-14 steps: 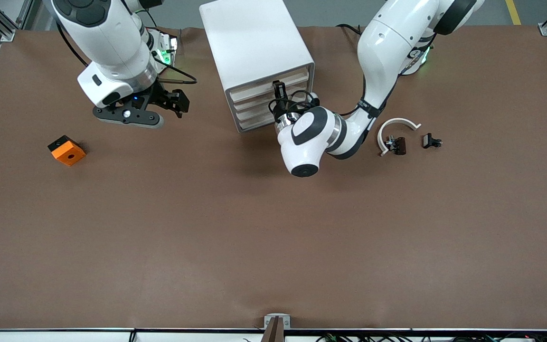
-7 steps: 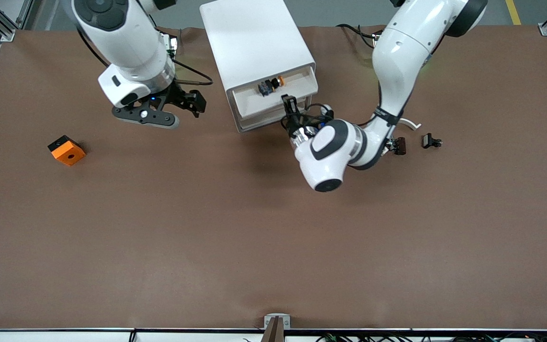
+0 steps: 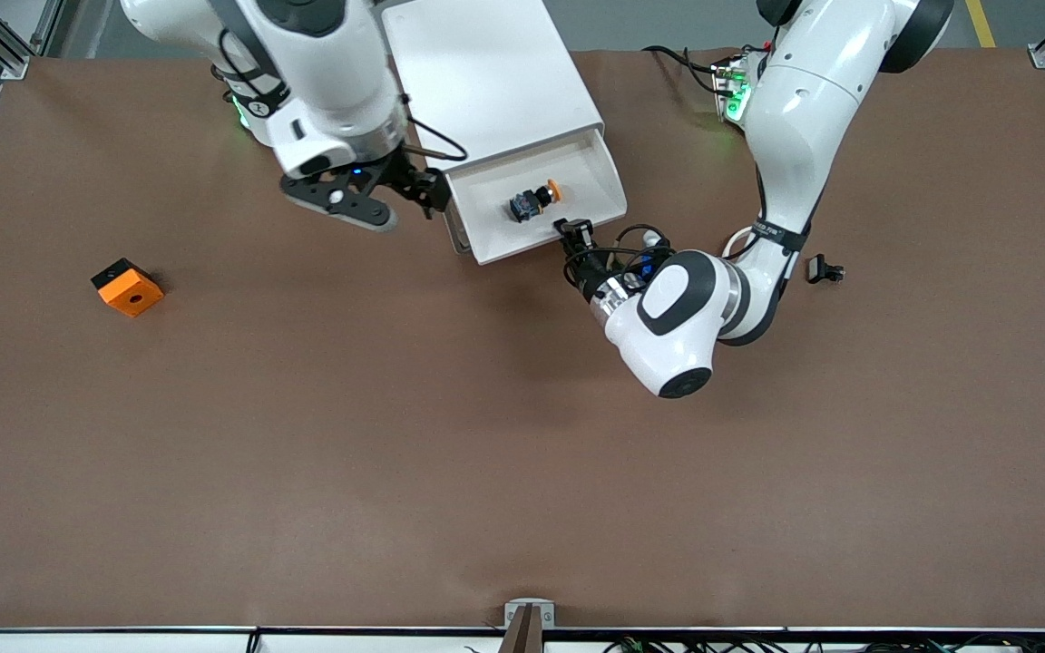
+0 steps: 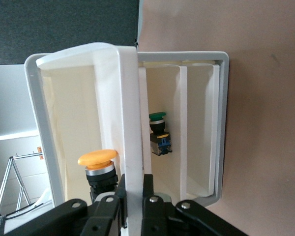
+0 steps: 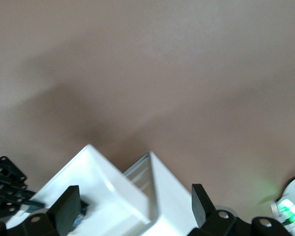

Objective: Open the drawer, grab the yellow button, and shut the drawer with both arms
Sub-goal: 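Grasp the drawer button with the right gripper while the left gripper withdraws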

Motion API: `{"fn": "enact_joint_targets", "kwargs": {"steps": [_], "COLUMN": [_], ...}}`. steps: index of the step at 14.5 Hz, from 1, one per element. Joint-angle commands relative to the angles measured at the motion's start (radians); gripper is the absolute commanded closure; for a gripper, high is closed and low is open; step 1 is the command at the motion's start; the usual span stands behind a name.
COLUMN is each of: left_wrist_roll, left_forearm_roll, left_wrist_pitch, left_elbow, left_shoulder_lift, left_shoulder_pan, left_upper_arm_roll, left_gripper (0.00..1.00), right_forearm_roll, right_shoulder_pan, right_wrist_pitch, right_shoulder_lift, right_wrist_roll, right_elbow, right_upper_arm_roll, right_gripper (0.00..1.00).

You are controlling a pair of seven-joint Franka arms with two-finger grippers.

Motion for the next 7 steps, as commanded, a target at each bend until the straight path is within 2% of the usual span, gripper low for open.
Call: {"fn": "enact_joint_targets", "kwargs": {"steps": [1,2,3,4,5,6,7], "left_wrist_roll": [0.082,0.096,0.116,0.129,0.137,0.139,0.139], "left_forearm_roll": [0.013,0.013,0.015,0.015,0.013,0.015,0.013], "left_wrist_pitch": [0.063,0.063,0.063,0.064,0.066,0.064,0.064], "left_elbow": [0.037,0.037,0.037,0.037,0.037,0.037,0.037], "left_shoulder_lift": [0.027,0.027,0.027,0.027,0.025,0.021,0.019], "left_shoulder_pan": [-0.004,-0.003,0.0,0.005,0.01,0.025,0.033], "left_upper_arm_roll": [0.054,0.056,0.056,0.056,0.056,0.056,0.056], "left_gripper": [1.0,0.95,0.8,0.75,0.44,0.0,0.0], "right_forearm_roll": [0.0,-0.006,-0.008,-0.008,-0.008,-0.003,-0.002], "right_shoulder_pan": [0.087,0.118,0.141,0.155,0.167,0.175,0.18], "right_wrist_pitch": [0.031,0.04,0.049,0.057,0.063,0.074,0.086], "right_shoulder_lift": [0.054,0.074,0.103,0.126,0.149,0.168,0.183], "right_wrist_roll": [0.175,0.234,0.303,0.363,0.418,0.458,0.491], "right_elbow": [0.023,0.026,0.044,0.056,0.068,0.079,0.082], "right_upper_arm_roll": [-0.01,-0.011,-0.011,-0.011,-0.011,-0.01,-0.01], "right_gripper": [0.0,0.0,0.0,0.0,0.0,0.0,0.0]}}
